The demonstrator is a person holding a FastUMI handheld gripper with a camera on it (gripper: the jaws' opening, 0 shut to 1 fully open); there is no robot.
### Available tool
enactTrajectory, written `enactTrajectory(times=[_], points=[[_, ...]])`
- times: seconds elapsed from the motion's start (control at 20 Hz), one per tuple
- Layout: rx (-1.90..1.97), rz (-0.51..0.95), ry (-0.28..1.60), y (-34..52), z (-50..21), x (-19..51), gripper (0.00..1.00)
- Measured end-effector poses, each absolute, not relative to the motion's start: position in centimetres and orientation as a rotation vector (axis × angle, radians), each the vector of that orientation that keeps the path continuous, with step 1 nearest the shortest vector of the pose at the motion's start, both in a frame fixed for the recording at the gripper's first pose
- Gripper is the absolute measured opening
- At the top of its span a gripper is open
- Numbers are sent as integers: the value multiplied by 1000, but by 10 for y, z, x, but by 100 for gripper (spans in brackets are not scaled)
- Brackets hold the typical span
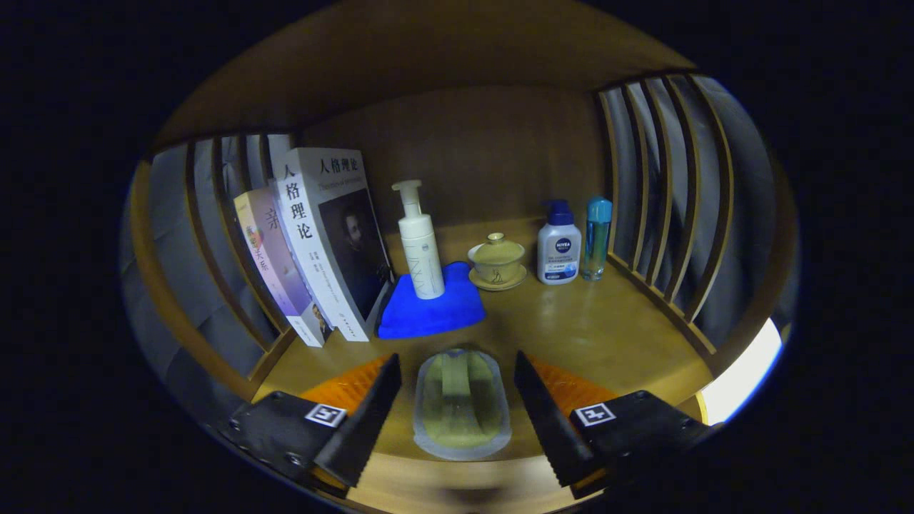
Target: Pull open the drawer, take out the items inside it, and place them on the countertop above the cabinet.
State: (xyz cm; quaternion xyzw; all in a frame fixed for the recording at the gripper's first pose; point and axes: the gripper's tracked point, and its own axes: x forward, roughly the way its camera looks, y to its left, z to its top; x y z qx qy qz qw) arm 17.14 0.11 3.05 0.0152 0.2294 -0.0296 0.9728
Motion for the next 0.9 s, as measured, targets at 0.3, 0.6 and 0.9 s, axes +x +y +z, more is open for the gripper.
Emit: enactTrajectory(times=[0.3,0.6,0.9], points=[[-5,11,318,19,64,115,98],[-56,30,196,19,77,48,98],[-74,59,165,19,50,-19,98]])
